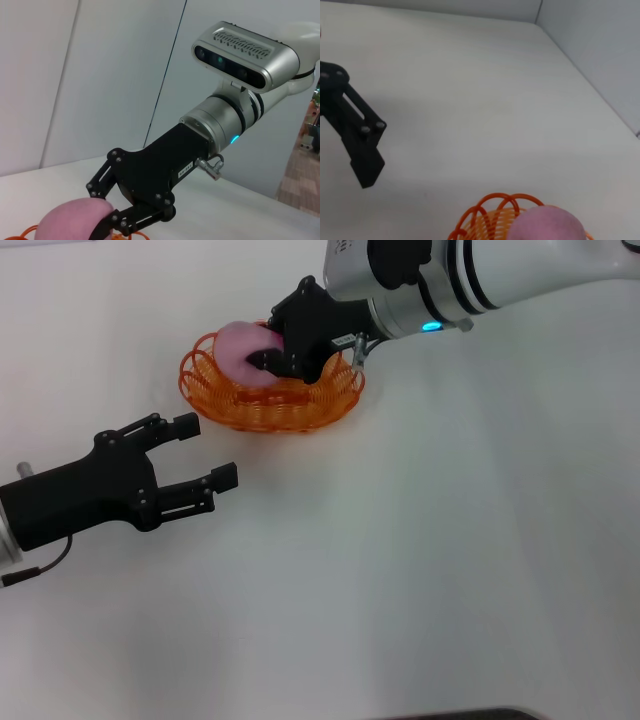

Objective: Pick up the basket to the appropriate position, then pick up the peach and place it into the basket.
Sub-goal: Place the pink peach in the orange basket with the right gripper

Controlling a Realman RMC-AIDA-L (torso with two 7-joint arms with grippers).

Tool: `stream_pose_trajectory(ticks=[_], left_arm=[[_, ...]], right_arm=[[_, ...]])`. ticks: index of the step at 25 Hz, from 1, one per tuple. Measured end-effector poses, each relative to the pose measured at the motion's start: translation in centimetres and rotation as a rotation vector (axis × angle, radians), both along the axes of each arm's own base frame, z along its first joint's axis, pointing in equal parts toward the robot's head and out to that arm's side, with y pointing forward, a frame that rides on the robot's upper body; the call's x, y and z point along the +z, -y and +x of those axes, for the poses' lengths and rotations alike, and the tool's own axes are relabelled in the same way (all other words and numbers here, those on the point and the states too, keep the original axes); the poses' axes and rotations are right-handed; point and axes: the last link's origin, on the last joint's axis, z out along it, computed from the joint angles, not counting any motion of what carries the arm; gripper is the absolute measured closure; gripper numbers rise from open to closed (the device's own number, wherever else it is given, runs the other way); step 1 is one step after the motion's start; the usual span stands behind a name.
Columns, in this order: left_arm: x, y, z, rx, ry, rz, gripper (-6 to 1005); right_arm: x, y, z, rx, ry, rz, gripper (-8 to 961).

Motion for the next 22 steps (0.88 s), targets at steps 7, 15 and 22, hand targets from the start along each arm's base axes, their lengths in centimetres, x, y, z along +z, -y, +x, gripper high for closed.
stream_pose_trajectory(ticks=[7,15,22], left_arm=[[-0.09,-0.07,0.16,-0.001,0.007,0.0,124],[-0.13,-0.12,0.27,-0.005,0.012,0.001,125],[-0.13,-0.12,0.27,-0.006,0.012,0.001,125]], right_arm=[[0.06,-0.2,-0.13,-0.011,-0.004,0.009,605],[0.06,-0.25,-0.08,-0.019,-0.005,0.013,285],[0.06,-0.22,0.03,-0.025,-0.006,0.014,74]])
